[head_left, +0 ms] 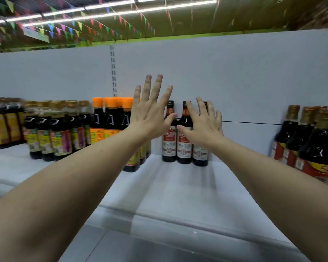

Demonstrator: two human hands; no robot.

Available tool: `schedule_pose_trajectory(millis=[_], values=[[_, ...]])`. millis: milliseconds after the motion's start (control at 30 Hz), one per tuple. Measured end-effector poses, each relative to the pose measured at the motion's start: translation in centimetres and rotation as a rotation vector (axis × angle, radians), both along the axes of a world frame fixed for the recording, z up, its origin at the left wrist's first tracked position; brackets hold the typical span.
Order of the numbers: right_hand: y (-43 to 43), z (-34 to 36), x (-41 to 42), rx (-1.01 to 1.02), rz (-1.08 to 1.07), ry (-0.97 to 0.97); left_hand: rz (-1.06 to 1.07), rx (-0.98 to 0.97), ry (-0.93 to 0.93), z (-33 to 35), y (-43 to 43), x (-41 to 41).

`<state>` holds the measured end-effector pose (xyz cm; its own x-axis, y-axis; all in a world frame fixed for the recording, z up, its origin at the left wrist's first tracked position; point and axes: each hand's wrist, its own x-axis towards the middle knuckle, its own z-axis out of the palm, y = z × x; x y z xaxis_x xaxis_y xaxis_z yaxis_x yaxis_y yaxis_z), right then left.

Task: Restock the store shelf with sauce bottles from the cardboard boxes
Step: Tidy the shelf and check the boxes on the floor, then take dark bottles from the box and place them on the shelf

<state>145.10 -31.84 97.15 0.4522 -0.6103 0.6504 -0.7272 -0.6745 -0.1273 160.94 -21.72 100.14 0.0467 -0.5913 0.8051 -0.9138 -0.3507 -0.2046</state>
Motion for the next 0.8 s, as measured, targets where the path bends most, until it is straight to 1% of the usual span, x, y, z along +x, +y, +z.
schedule_pose_trajectory(millis=[100, 267, 400, 467, 600, 700, 800], values=[[2.7, 0.4, 2.6, -0.022, 0.049, 0.03, 0.055, 0.022, -0.027, 0.0, 3.8, 2.7], [8.6, 1.4, 9.6, -0.097, 0.147, 0.088, 0.164, 0.026, 0.028, -0.6, 12.4, 9.8], [15.3, 1.3, 17.5, -0.178, 0.255, 0.11, 0.262, 0.085, 0.06, -1.5, 21.7, 16.8], [19.3, 0.9, 21.9, -0.179, 0.31, 0.131, 0.317, 0.106, 0.078, -2.1, 26.8, 20.4], [28.1, -0.5, 31.1, -0.178, 0.457, 0.154, 0.462, 0.102, 0.176, -3.7, 36.9, 27.2], [34.6, -2.3, 37.8, -0.209, 0.566, 0.194, 0.577, 0.138, 0.234, -5.4, 43.5, 31.6], [40.3, -3.6, 44.0, -0.193, 0.675, 0.21, 0.67, 0.18, 0.289, -7.3, 49.4, 35.6]])
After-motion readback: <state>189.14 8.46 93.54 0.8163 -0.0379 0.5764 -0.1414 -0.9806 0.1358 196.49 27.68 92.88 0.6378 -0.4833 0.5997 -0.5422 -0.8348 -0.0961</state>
